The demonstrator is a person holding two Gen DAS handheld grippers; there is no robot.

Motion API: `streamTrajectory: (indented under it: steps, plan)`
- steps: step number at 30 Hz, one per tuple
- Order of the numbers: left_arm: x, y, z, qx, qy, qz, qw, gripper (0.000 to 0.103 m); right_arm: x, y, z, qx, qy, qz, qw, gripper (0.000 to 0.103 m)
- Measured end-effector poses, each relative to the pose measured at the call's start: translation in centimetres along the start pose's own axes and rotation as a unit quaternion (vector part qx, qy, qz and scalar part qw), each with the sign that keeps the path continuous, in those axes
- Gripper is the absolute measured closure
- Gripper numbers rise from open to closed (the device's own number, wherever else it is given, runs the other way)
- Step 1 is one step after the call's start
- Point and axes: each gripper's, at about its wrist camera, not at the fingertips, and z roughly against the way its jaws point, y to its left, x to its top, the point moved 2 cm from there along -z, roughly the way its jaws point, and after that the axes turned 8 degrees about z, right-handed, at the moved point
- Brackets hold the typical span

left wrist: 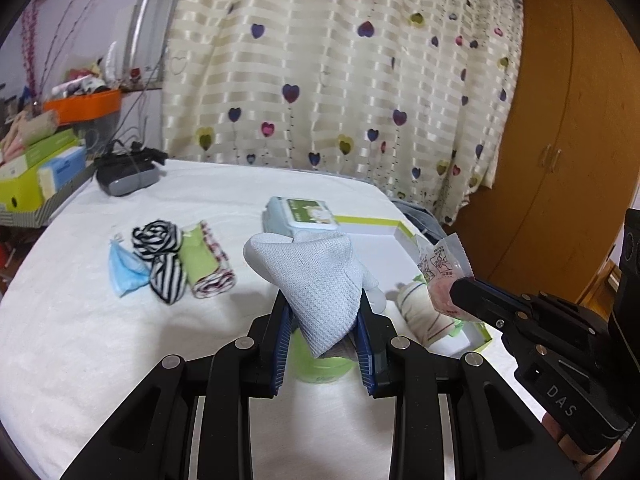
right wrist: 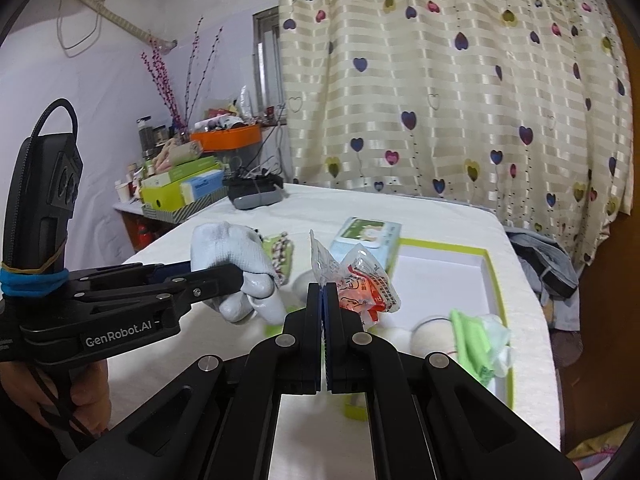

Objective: Organize soft objects
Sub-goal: 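Carry the grey sock and clear bag over the green-rimmed box with both grippers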

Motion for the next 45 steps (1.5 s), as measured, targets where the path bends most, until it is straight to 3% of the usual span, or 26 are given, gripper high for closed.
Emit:
streamTrajectory:
  steps: [14,22,38,42,45]
  plan:
    - [0.8,-3.9,-3.0,-0.027,0.021,-0.027,0.9990,0.075,-0.8,-5.3,0.3,-0.036,0.006,-0.028,0.999,0.103]
    - [1.5,-4.6,-5.0,-0.030,0.034,-0.028,0.9986,0.075,-0.8,-8.6,-2.1,-0.043,0.030,-0.033,0.998,0.103]
    - [3.0,-6.3,-10.4,-0.026,0.067,-0.038,0.9967,0.075,-2.3,-13.4,-8.2,-0.009,0.093,-0.066,0.993,0.101]
    - [2.9,-7.1,-11.9,-0.027,0.081,-0.045,0.9953,0.075,-2.7,-13.5,-8.4,-0.002,0.098,-0.068,0.993,0.088]
    - [2.7,-7.5,-12.8,-0.028,0.092,-0.049,0.9942,0.075,-2.5,-13.4,-7.8,-0.003,0.089,-0.066,0.994,0.067]
